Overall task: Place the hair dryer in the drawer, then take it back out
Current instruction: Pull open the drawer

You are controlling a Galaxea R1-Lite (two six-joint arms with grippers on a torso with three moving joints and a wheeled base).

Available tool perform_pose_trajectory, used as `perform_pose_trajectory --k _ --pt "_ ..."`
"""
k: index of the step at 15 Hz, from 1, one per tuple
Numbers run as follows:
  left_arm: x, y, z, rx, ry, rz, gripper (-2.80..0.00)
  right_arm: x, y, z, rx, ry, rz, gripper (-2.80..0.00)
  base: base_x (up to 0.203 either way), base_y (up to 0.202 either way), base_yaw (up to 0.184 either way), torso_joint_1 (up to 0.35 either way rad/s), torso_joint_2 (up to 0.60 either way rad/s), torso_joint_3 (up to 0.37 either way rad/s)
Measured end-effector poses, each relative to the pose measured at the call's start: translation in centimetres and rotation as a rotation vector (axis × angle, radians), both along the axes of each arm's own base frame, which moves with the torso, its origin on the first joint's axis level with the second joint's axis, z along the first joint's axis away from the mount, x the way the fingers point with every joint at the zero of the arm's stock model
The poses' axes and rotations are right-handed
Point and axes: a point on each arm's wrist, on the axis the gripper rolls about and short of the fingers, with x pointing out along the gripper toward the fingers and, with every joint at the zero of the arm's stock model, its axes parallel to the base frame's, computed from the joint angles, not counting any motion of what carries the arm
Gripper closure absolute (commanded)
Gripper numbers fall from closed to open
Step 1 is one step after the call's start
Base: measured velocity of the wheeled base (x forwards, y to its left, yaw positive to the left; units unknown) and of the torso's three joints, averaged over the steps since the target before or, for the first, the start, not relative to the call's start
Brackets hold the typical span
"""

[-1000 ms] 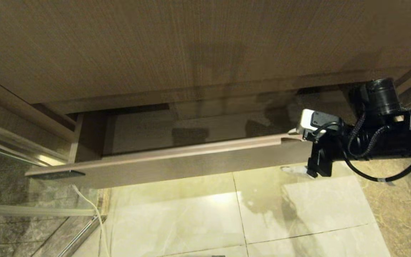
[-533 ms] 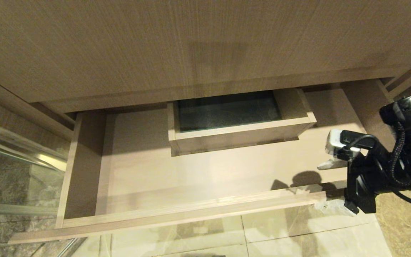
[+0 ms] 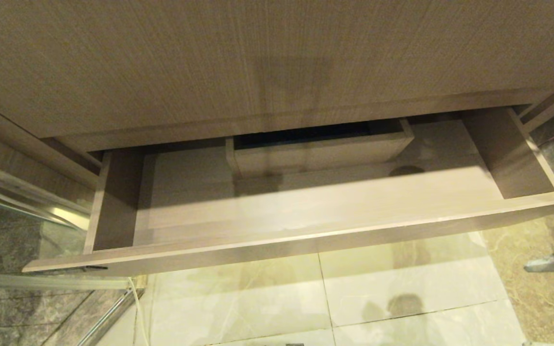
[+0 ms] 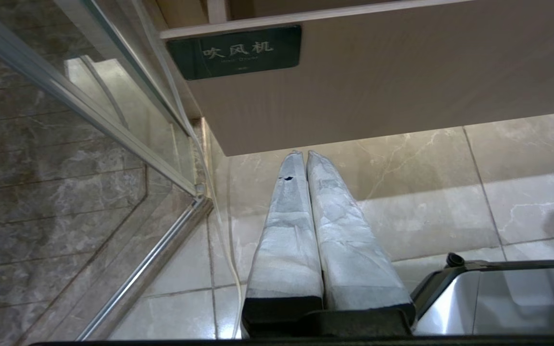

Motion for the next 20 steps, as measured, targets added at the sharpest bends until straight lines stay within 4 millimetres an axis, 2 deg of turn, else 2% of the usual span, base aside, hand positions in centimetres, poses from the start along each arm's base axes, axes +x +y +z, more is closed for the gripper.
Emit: perform_pose_trajectory --k 2,6,7,10,14,20 --pt "0.0 0.0 0.0 0.000 0.001 0.000 0.00 -0.1 -0.1 1.2 0.042 -0.099 -0.029 -2.80 0.000 0.000 0.000 0.000 0.00 0.000" --pt "0.0 0.0 0.0 0.000 0.001 0.000 0.00 -0.8 -0.8 3.0 0.125 -0.104 -0.177 -2.80 0.000 0.000 0.000 0.000 0.00 0.000" --pt "0.0 0.0 0.0 0.000 0.001 0.000 0.00 -1.1 -1.1 3.3 0.129 -0.110 -0.213 0.00 0.000 0.000 0.000 0.000 0.00 0.000" --pt "0.0 0.0 0.0 0.000 0.001 0.000 0.00 -2.0 -1.9 4.2 0.133 -0.093 -0.313 0.00 0.000 0.000 0.000 0.000 0.00 0.000" --pt "0.0 0.0 0.0 0.000 0.001 0.000 0.00 -2.2 -2.5 5.1 0.171 -0.119 -0.418 0.00 0.000 0.000 0.000 0.000 0.00 0.000" --pt "0.0 0.0 0.0 0.000 0.001 0.000 0.00 -2.5 -2.8 6.5 0.190 -0.096 -0.490 0.00 0.000 0.000 0.000 0.000 0.00 0.000"
